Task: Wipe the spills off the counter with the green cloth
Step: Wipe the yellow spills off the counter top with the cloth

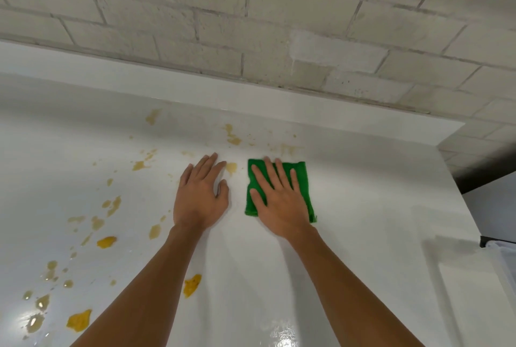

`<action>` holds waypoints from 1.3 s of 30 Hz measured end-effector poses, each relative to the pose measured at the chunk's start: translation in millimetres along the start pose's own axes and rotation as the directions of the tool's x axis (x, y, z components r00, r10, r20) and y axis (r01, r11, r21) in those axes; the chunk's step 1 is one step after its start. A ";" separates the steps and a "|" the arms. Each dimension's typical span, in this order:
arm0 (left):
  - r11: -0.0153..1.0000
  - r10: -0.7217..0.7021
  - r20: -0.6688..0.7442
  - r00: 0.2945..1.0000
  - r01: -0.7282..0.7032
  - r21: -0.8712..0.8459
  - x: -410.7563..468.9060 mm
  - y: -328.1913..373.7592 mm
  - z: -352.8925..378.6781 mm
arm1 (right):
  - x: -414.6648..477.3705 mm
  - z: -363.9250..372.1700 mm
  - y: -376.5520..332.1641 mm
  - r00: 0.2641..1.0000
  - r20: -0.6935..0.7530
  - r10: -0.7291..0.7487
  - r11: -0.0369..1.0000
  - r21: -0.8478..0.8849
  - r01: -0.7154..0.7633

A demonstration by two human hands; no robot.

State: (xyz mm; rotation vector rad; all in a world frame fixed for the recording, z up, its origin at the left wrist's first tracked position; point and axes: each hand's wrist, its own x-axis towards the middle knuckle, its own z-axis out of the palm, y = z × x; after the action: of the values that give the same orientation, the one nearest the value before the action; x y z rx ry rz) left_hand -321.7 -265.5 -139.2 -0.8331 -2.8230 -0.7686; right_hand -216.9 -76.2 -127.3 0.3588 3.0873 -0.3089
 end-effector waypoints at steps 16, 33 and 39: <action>1.000 -0.014 0.015 1.000 0.015 -0.019 -0.3 0.3 -0.9 | -17.5 8.7 -16.1 0.997 -0.070 0.032 0.998 -0.058 -0.036; 0.997 -0.051 0.009 0.999 0.051 -0.059 -1.5 -4.6 -2.6 | -23.2 5.1 -1.0 0.999 -0.029 -0.036 0.998 -0.060 0.034; 0.996 -0.062 0.011 0.998 0.062 -0.065 -0.5 -2.9 -1.8 | 12.6 2.9 -4.6 0.956 -0.087 0.282 0.958 -0.033 -0.285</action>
State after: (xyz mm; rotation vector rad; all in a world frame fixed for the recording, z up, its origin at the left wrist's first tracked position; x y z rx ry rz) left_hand -323.0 -268.7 -139.1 -0.7624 -2.8578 -0.8718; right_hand -230.3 -78.3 -129.8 0.8216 3.0544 -0.2197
